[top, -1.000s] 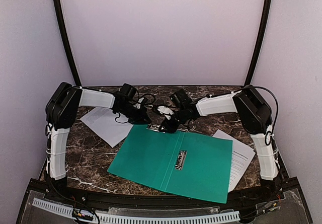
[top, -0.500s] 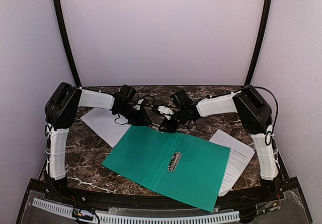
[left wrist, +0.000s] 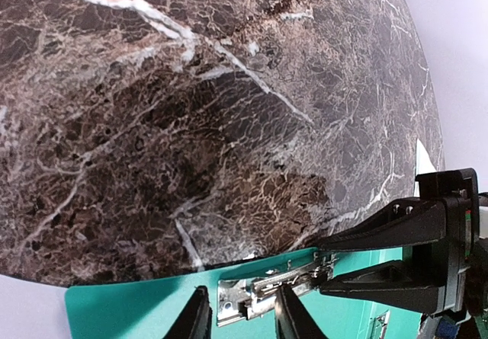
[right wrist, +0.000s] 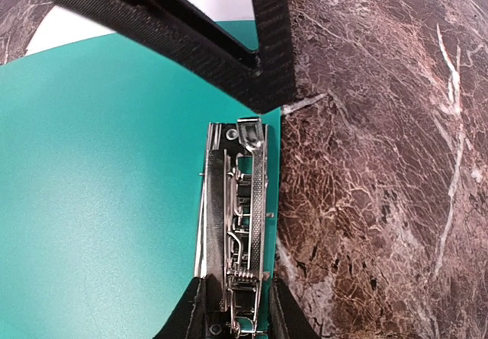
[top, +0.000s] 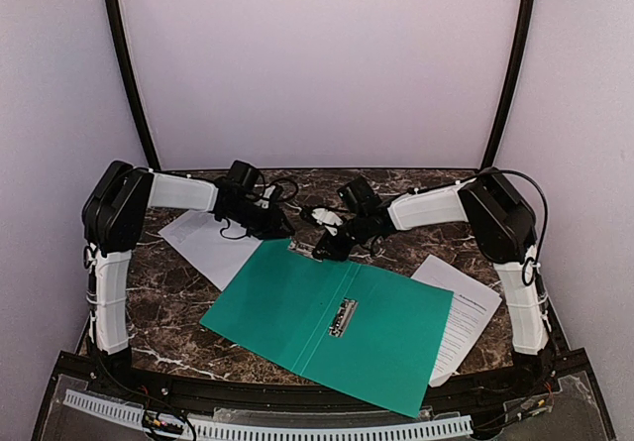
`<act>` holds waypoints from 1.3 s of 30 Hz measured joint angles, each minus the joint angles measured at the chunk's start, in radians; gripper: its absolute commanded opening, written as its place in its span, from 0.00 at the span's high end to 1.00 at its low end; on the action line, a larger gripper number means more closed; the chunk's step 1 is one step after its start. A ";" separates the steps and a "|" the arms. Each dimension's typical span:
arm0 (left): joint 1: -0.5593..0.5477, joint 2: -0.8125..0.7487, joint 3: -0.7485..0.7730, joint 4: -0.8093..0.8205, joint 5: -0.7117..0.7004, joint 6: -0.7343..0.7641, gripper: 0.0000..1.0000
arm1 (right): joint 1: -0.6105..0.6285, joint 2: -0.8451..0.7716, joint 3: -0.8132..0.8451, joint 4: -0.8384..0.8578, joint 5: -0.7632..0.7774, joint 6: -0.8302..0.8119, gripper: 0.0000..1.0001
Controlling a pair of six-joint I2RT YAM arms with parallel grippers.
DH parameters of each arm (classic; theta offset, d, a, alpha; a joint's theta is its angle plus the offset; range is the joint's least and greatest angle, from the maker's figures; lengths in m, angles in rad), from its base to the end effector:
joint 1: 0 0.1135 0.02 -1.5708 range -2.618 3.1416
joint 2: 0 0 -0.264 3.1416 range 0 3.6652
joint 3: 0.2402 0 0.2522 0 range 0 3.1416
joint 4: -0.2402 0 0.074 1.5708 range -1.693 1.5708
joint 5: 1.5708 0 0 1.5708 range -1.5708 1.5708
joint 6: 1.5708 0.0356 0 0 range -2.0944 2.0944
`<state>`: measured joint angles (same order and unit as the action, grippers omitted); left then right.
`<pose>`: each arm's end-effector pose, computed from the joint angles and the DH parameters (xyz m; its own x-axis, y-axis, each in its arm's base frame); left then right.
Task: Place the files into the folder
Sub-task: Open the spring clip on the folder.
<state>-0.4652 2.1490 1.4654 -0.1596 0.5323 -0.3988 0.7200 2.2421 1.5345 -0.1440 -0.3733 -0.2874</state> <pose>0.4045 -0.2233 0.1482 -0.8823 0.0685 -0.4657 0.3750 0.7002 -0.6075 0.3523 0.3262 0.1260 -0.3172 -0.6293 -0.7095 -0.9223 0.3788 0.0764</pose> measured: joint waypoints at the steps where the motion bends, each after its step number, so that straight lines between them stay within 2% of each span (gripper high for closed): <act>1: 0.003 -0.002 0.000 0.002 -0.002 0.003 0.74 | 0.000 0.000 0.000 0.000 -0.002 -0.002 0.83; 12: 0.005 -0.005 0.000 0.009 0.010 0.035 0.70 | -0.002 0.000 -0.001 0.001 -0.012 -0.011 0.83; 23: 0.001 -0.005 0.000 0.006 0.036 0.048 0.78 | -0.003 -0.001 0.000 0.002 -0.017 -0.011 0.83; 30: -0.006 -0.001 0.000 -0.014 0.053 0.054 0.80 | -0.003 -0.001 0.000 0.002 -0.019 -0.011 0.83; 39: -0.010 0.016 0.000 -0.033 0.051 0.064 0.89 | -0.003 -0.001 0.000 0.002 -0.019 -0.011 0.84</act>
<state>-0.4751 2.1651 1.4654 -0.1925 0.5838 -0.3344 0.7170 2.2414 1.5341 -0.1421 -0.3927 -0.2981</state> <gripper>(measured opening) 0.139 0.195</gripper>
